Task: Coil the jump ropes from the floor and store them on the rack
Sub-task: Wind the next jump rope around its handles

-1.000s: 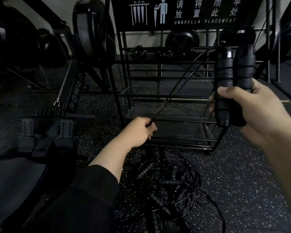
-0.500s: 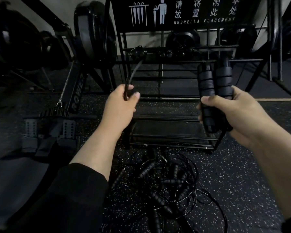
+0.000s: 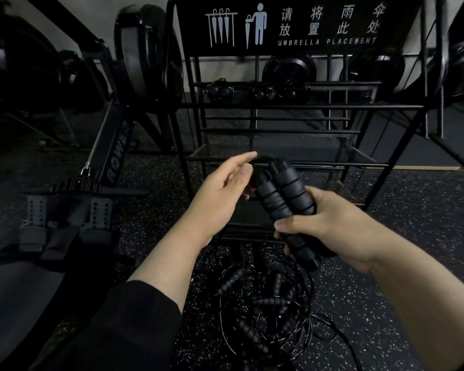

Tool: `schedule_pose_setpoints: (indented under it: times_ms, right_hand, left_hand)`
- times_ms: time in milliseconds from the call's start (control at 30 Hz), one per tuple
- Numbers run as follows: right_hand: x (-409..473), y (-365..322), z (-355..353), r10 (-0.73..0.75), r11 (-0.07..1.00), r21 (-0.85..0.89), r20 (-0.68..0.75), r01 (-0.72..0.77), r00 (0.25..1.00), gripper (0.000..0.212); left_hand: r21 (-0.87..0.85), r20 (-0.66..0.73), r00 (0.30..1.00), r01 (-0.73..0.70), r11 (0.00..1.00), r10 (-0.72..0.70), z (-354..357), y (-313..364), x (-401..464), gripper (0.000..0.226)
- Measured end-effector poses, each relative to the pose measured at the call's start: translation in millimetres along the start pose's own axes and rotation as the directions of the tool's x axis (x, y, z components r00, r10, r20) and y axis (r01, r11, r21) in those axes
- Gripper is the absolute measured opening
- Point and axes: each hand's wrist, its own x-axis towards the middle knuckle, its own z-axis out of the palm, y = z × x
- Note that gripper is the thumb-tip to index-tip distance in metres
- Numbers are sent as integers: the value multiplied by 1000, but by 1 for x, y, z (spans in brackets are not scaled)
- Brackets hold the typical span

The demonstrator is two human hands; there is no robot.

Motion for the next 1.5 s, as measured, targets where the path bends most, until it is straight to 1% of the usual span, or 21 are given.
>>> schedule_pose_setpoints:
  times_ms: [67,100,167,233,300,367,433,500,567,767,933,967,1033,1100,1133,1167,1233,1300,1400,1500]
  right_hand:
    - [4,4,0,33,999,9,42,-34,999,30]
    - [5,6,1,52,998,19,60,-54,997,29]
    - [10,13,1,85,996,35,72,-88,994,29]
    - [14,18,4,115,988,95,95,-124,989,35]
    - [17,22,7,150,961,213,144,-179,978,40]
    - [20,25,9,176,909,343,201,-237,964,39]
    - [22,30,9,167,839,463,278,-285,946,41]
    - [25,34,11,160,798,514,323,-315,933,45]
    - [28,38,14,169,806,499,325,-320,931,44]
    - [31,42,14,186,829,455,327,-327,927,38]
    - [31,41,5,200,842,428,319,-329,926,40]
    - [31,41,4,194,845,424,328,-327,925,38]
    - [29,42,1,182,856,405,343,-320,922,34]
    - [27,44,-1,182,872,377,342,-312,922,33]
    - [27,45,-2,184,876,369,342,-312,921,34]
    - [26,46,-3,186,874,369,346,-316,920,34]
    - [25,48,-4,182,859,391,371,-331,911,33]
    - [23,48,-3,158,838,423,419,-346,894,33]
    - [23,48,-4,123,818,451,470,-357,874,32]
    - [25,49,-6,90,814,467,487,-346,869,33]
  left_hand:
    - [26,0,1000,-18,1000,18,1,-4,2,22]
    - [44,24,1000,-11,999,10,1,-5,3,23]
    - [119,59,998,10,993,-17,0,-11,9,40]
    - [117,0,1000,27,993,-27,-3,-17,13,37]
    - [47,-83,996,49,998,-45,-5,-19,16,29]
    - [37,-128,991,44,998,-39,-7,-21,20,26]
    - [33,-168,986,31,999,-25,-7,-20,22,25]
    - [8,-203,979,20,1000,-18,-10,-18,23,25]
    - [-20,-198,980,10,1000,-14,-12,-15,22,23]
    - [-61,-84,991,97,993,-102,-7,-20,20,21]
    - [-54,-141,984,102,993,-109,2,-25,27,17]
    - [-53,-124,985,113,992,-119,1,-25,27,18]
    - [-22,-41,986,159,987,-160,1,-24,27,28]
    - [32,48,980,193,981,-194,2,-23,26,42]
    - [57,64,980,182,982,-186,2,-23,26,50]
    - [77,46,985,160,984,-164,2,-23,26,58]
    - [107,-52,992,120,987,-115,4,-23,27,70]
    - [107,-144,986,98,989,-82,6,-21,28,66]
    - [97,-168,983,89,991,-72,10,-19,27,57]
    - [98,-194,980,52,994,-32,10,-16,26,49]
